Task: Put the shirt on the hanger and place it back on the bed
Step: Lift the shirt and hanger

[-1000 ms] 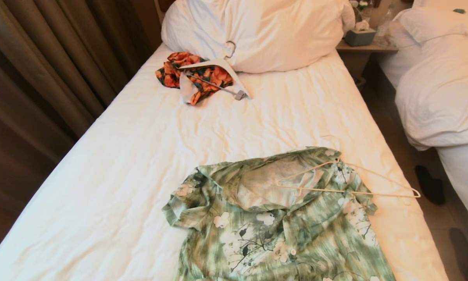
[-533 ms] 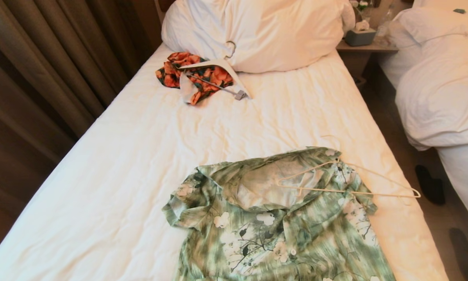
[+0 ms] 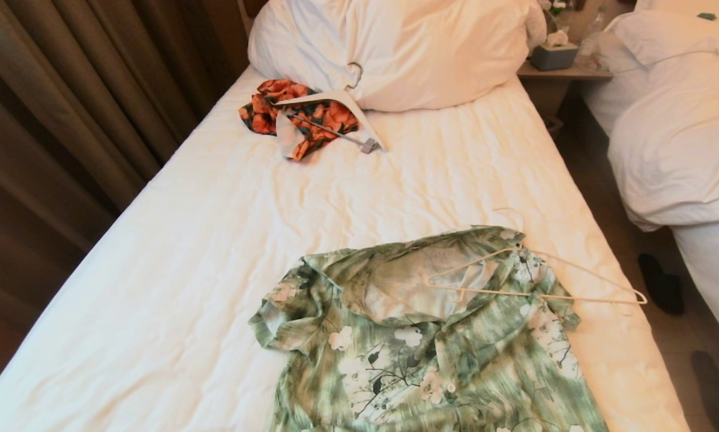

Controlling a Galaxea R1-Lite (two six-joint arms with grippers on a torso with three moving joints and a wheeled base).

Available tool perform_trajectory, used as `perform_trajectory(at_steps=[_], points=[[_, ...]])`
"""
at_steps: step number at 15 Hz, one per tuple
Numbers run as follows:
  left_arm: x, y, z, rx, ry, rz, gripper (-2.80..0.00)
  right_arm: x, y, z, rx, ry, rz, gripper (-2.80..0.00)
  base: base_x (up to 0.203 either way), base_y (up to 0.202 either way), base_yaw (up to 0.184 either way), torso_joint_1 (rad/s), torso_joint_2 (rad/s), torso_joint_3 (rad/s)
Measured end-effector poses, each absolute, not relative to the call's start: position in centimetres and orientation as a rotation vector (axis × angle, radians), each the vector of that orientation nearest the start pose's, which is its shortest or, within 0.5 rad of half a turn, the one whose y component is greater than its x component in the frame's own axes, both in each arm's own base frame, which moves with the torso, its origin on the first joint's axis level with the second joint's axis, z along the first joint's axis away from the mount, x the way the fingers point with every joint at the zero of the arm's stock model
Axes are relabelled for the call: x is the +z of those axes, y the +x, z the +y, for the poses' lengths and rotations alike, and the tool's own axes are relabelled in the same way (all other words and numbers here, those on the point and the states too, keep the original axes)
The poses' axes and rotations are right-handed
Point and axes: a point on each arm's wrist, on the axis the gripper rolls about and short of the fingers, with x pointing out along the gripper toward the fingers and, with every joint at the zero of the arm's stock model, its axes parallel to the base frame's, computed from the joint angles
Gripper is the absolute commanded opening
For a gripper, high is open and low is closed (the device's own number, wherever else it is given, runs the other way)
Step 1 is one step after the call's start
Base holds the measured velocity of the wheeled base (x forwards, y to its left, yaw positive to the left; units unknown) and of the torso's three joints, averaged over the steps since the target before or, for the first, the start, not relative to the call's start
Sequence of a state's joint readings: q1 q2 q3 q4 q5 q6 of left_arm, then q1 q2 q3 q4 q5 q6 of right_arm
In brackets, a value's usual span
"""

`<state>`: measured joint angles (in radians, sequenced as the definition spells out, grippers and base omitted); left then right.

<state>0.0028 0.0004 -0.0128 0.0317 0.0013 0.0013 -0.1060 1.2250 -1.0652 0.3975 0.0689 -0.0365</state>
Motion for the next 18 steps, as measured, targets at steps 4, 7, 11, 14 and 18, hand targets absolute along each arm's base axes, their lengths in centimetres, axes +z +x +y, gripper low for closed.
perform_trajectory(at_steps=[4,7,11,14,18], points=[[7.6,-2.4,0.0,0.004,0.002,0.02,-2.8,26.1,22.9,-4.7,0.109,-0.051,0.776,-2.8,0.0,0.0,0.0,0.0,0.0,0.0],[7.6,-2.4,0.0,0.004,0.001,0.019,-2.8,25.4,27.3,-7.8,0.246,-0.002,0.838,-2.8,0.0,0.0,0.0,0.0,0.0,0.0],[7.6,-2.4,0.0,0.004,0.002,0.02,-2.8,22.6,32.1,-12.2,0.529,0.179,0.838,-2.8,0.0,0.0,0.0,0.0,0.0,0.0],[7.6,-2.4,0.0,0.004,0.002,0.02,-2.8,19.5,35.6,-14.4,0.648,0.279,0.79,-2.8,0.0,0.0,0.0,0.0,0.0,0.0],[7.6,-2.4,0.0,0.004,0.002,0.02,-2.8,15.3,39.5,-15.9,0.739,0.306,0.688,0.0,0.0,0.0,0.0,0.0,0.0,0.0]])
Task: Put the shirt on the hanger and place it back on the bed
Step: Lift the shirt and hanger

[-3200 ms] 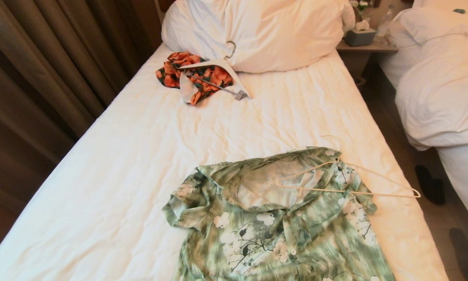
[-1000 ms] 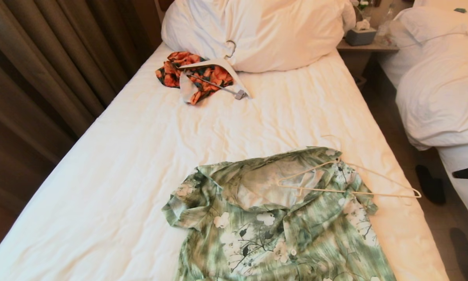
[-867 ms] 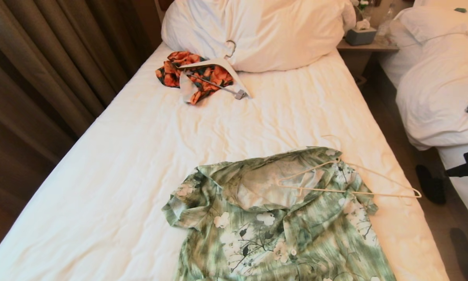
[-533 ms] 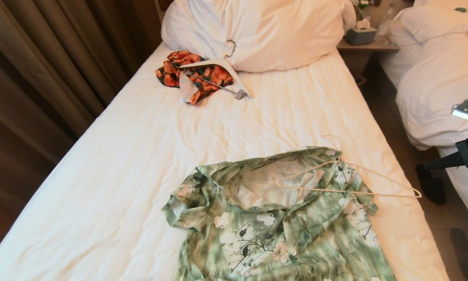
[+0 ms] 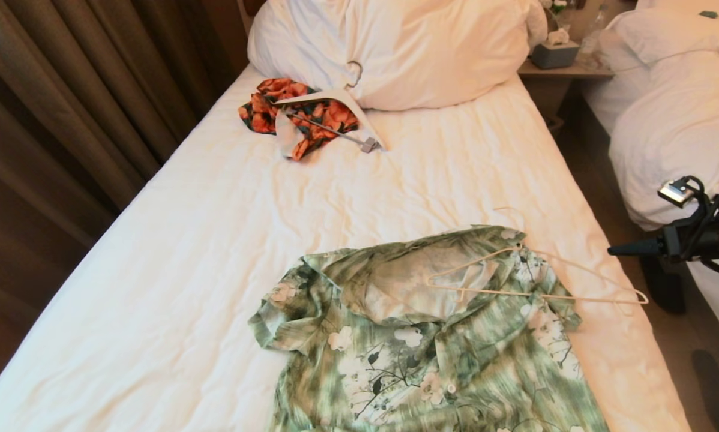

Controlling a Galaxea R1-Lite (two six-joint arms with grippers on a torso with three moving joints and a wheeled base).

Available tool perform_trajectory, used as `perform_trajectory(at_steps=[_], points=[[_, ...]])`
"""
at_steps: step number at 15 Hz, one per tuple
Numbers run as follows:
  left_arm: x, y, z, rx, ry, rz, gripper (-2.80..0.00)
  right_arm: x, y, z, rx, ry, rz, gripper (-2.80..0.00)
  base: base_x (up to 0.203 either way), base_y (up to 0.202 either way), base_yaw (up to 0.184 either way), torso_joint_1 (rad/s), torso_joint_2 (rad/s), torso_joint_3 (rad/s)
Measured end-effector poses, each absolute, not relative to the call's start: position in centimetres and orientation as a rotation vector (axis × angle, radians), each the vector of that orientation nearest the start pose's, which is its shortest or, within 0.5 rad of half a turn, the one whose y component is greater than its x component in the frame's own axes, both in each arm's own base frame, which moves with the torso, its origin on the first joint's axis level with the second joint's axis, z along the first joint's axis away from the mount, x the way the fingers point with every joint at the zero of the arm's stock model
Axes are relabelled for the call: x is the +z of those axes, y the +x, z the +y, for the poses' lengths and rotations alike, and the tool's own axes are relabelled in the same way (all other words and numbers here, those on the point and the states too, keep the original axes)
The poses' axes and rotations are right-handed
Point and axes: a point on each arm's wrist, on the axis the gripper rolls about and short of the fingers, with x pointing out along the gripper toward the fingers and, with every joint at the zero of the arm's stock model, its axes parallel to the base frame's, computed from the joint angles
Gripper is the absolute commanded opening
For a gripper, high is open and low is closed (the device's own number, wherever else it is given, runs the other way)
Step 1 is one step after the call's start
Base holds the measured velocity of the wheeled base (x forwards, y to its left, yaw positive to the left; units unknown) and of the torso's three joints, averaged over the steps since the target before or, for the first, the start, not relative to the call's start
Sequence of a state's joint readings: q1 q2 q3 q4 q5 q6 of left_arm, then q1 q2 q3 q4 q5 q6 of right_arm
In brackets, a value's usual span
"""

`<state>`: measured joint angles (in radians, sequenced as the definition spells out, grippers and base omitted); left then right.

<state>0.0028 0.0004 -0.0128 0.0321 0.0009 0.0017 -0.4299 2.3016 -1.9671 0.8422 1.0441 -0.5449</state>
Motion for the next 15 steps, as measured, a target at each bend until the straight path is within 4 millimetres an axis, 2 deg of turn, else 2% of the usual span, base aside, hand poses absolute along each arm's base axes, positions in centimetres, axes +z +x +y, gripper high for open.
perform_trajectory(at_steps=[3,6,11,15], points=[[7.6,-2.4,0.0,0.004,0.002,0.02,-2.8,11.9,42.3,-15.6,0.79,0.274,0.635,0.0,0.0,0.0,0.0,0.0,0.0,0.0],[7.6,-2.4,0.0,0.004,0.002,0.02,-2.8,10.0,44.1,-13.9,0.851,0.248,0.611,0.0,0.0,0.0,0.0,0.0,0.0,0.0],[7.6,-2.4,0.0,0.004,0.002,0.019,-2.8,8.9,45.5,-10.3,0.929,0.232,0.631,0.0,0.0,0.0,0.0,0.0,0.0,0.0],[7.6,-2.4,0.0,0.004,0.002,0.02,-2.8,8.8,45.7,-8.5,0.961,0.229,0.655,0.0,0.0,0.0,0.0,0.0,0.0,0.0]])
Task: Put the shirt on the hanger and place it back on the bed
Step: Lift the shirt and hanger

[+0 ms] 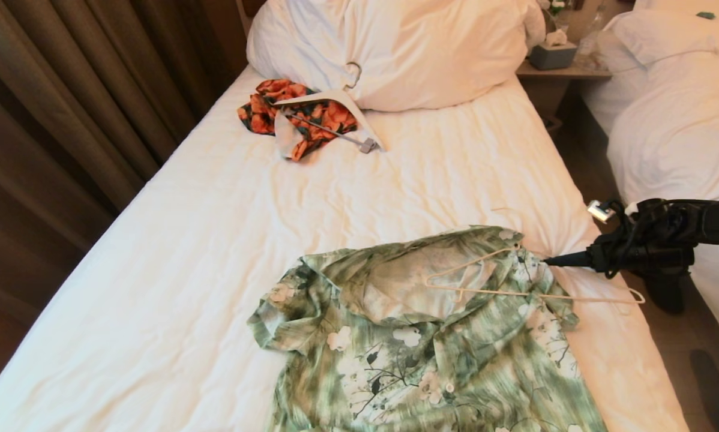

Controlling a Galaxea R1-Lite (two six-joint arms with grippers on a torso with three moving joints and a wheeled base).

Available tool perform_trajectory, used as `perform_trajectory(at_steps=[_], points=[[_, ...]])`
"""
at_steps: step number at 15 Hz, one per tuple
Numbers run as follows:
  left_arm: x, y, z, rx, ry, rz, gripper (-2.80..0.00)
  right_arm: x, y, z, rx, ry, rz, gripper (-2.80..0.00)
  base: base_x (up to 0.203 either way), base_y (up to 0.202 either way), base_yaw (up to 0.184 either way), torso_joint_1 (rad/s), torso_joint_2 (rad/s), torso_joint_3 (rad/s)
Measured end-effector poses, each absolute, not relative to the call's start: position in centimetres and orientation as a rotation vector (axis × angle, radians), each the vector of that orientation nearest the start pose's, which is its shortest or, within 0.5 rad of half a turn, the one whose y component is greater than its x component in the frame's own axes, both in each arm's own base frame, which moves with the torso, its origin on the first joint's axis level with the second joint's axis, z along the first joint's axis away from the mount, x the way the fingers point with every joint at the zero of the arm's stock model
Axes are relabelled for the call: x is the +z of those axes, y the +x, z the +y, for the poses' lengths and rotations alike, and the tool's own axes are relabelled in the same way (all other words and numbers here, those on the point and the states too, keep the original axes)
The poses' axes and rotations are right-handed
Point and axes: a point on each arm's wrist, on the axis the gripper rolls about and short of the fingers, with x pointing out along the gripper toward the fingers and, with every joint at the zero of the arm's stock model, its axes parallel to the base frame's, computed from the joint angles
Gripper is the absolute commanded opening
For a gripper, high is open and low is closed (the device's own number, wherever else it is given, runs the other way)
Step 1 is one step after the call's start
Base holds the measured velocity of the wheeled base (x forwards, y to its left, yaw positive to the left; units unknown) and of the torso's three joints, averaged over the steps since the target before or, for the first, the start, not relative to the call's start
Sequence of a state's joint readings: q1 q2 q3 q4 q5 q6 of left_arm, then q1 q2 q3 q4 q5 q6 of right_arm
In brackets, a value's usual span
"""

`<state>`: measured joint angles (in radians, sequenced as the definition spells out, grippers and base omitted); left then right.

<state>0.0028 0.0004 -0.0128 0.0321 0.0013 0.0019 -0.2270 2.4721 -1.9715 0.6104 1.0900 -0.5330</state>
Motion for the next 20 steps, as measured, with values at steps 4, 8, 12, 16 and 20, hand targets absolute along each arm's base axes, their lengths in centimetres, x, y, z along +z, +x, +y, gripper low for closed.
perform_trajectory(at_steps=[4,8,12,16,20], points=[[7.6,-2.4,0.0,0.004,0.002,0.02,-2.8,8.9,45.9,-7.4,0.975,0.242,0.672,-2.8,0.0,0.0,0.0,0.0,0.0,0.0],[7.6,-2.4,0.0,0.004,0.002,0.02,-2.8,8.9,46.0,-6.9,0.968,0.243,0.689,-2.8,0.0,0.0,0.0,0.0,0.0,0.0],[7.6,-2.4,0.0,0.004,0.002,0.02,-2.8,9.8,45.4,-7.1,0.96,0.257,0.706,-2.8,0.0,0.0,0.0,0.0,0.0,0.0],[7.6,-2.4,0.0,0.004,0.002,0.019,-2.8,12.8,44.0,-7.7,0.94,0.255,0.691,-2.8,0.0,0.0,0.0,0.0,0.0,0.0],[7.6,-2.4,0.0,0.004,0.002,0.02,-2.8,17.1,41.8,-7.8,0.926,0.234,0.66,-2.8,0.0,0.0,0.0,0.0,0.0,0.0]])
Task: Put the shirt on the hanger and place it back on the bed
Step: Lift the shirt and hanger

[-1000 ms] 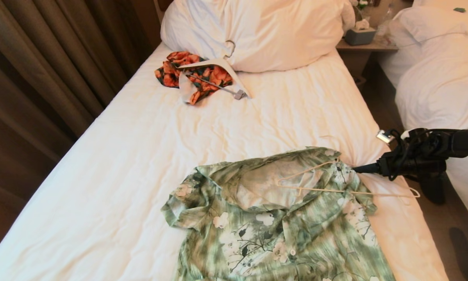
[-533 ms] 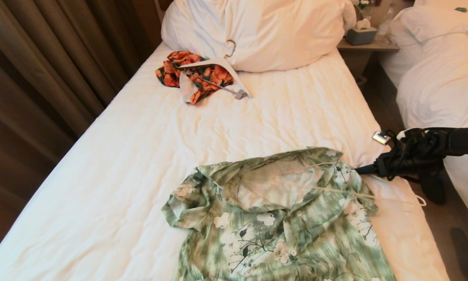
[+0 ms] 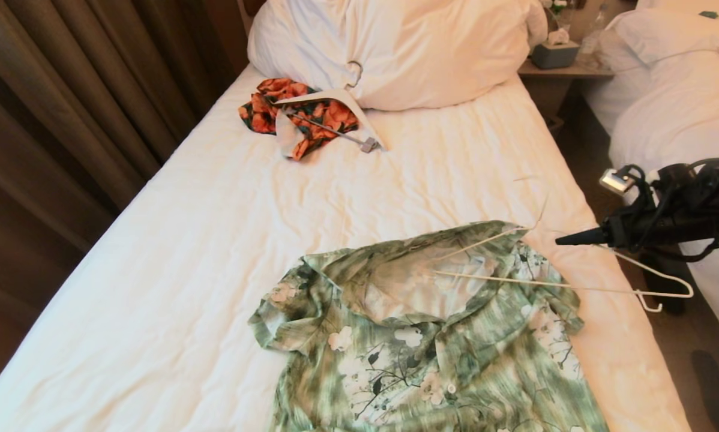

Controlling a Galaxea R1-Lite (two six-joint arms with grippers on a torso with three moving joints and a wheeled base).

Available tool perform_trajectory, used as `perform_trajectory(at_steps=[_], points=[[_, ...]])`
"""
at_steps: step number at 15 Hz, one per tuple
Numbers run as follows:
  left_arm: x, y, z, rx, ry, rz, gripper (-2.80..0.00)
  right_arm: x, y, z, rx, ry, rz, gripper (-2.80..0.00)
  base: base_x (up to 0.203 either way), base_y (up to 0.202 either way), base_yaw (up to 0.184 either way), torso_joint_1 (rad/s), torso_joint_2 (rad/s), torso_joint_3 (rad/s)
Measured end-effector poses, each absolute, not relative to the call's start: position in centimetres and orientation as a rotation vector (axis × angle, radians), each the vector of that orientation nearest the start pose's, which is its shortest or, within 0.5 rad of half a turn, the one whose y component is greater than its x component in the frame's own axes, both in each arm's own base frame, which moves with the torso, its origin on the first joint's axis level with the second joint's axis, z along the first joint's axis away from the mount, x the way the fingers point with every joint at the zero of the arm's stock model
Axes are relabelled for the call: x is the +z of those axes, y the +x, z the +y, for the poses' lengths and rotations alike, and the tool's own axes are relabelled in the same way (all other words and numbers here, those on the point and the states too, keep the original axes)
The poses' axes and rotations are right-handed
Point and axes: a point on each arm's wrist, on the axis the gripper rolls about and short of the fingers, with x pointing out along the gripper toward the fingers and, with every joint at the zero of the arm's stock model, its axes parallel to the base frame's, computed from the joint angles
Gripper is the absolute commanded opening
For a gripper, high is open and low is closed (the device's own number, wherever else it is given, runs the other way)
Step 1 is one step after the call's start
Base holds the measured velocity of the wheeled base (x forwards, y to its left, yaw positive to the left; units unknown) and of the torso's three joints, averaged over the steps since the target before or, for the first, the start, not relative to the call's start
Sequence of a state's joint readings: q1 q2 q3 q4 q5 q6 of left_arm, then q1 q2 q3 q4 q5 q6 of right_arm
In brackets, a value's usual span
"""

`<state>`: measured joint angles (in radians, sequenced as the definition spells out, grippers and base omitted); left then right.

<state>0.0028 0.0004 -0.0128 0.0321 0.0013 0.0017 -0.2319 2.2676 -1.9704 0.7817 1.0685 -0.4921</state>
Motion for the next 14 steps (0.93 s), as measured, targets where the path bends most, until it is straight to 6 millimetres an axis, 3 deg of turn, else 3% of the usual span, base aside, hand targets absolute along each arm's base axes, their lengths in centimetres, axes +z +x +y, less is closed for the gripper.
perform_trajectory(at_steps=[4,8,14], points=[[7.6,-2.4,0.0,0.004,0.002,0.02,-2.8,21.2,38.9,-7.8,0.912,0.184,0.6,-2.8,0.0,0.0,0.0,0.0,0.0,0.0],[7.6,-2.4,0.0,0.004,0.001,0.02,-2.8,24.2,34.7,-7.4,0.904,0.111,0.548,-2.8,0.0,0.0,0.0,0.0,0.0,0.0],[7.6,-2.4,0.0,0.004,0.001,0.02,-2.8,26.7,27.1,-7.3,0.852,-0.019,0.45,-2.8,0.0,0.0,0.0,0.0,0.0,0.0]])
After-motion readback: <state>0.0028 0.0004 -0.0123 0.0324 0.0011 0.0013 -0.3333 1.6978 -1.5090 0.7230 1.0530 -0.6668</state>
